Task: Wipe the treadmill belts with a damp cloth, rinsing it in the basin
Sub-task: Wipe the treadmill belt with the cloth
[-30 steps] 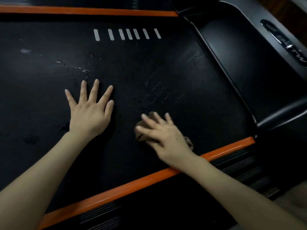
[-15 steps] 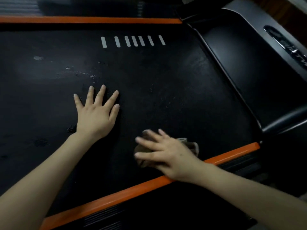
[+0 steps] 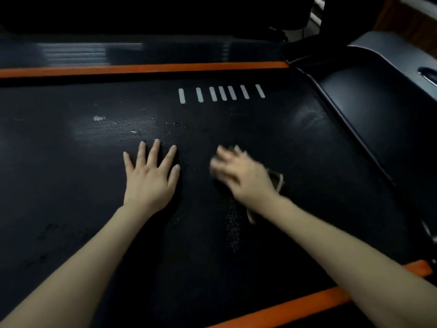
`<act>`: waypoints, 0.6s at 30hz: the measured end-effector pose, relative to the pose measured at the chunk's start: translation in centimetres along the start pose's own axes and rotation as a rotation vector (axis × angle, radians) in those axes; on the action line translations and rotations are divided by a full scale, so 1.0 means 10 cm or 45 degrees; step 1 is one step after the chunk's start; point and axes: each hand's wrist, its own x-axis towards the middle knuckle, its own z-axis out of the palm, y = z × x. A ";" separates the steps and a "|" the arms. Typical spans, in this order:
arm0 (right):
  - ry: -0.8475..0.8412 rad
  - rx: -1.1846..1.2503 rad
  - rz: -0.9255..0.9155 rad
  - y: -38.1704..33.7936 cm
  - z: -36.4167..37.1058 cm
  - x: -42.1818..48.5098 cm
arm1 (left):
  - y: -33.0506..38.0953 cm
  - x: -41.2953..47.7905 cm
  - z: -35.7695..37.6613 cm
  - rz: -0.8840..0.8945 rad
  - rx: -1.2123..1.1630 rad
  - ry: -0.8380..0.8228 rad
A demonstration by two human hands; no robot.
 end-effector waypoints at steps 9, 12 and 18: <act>-0.114 -0.126 -0.336 0.24 0.03 0.39 | -0.09 0.14 -0.05 0.035 -0.002 0.013; 0.010 -0.078 0.115 0.38 0.01 1.00 | -0.15 0.34 -0.07 -0.026 0.012 -0.021; -0.073 0.001 -0.283 0.01 0.18 0.54 | -0.12 0.72 -0.06 -0.038 0.004 -0.021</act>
